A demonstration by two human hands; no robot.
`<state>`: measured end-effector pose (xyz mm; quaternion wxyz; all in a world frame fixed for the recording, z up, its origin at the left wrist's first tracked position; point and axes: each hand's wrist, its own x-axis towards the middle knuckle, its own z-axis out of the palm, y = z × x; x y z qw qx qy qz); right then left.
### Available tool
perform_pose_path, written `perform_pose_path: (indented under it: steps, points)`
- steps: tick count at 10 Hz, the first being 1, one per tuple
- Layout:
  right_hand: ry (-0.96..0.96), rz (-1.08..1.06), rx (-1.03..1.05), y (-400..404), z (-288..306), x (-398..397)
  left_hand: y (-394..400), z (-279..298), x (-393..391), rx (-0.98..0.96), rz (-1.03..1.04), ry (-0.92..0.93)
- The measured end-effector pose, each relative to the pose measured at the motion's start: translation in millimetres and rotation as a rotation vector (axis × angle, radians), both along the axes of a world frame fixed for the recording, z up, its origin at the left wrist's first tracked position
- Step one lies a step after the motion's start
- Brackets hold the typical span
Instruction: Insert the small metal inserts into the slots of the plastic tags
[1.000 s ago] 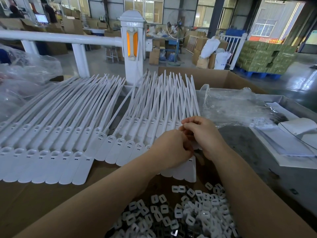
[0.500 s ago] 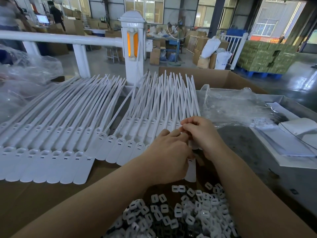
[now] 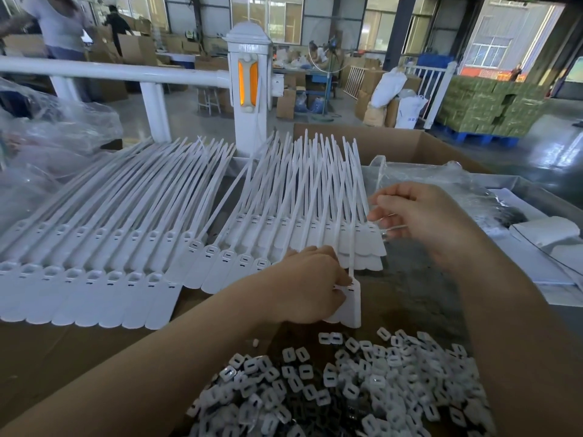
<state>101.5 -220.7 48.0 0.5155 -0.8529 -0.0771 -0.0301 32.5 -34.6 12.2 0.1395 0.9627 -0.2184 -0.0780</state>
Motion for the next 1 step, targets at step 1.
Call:
perform_pose_path:
  steps: [1]
  points:
    - [-0.078, -0.032, -0.064, 0.0, 2.2, -3.9, 0.4, 8.8, -7.8, -0.035, 0.009, -0.03]
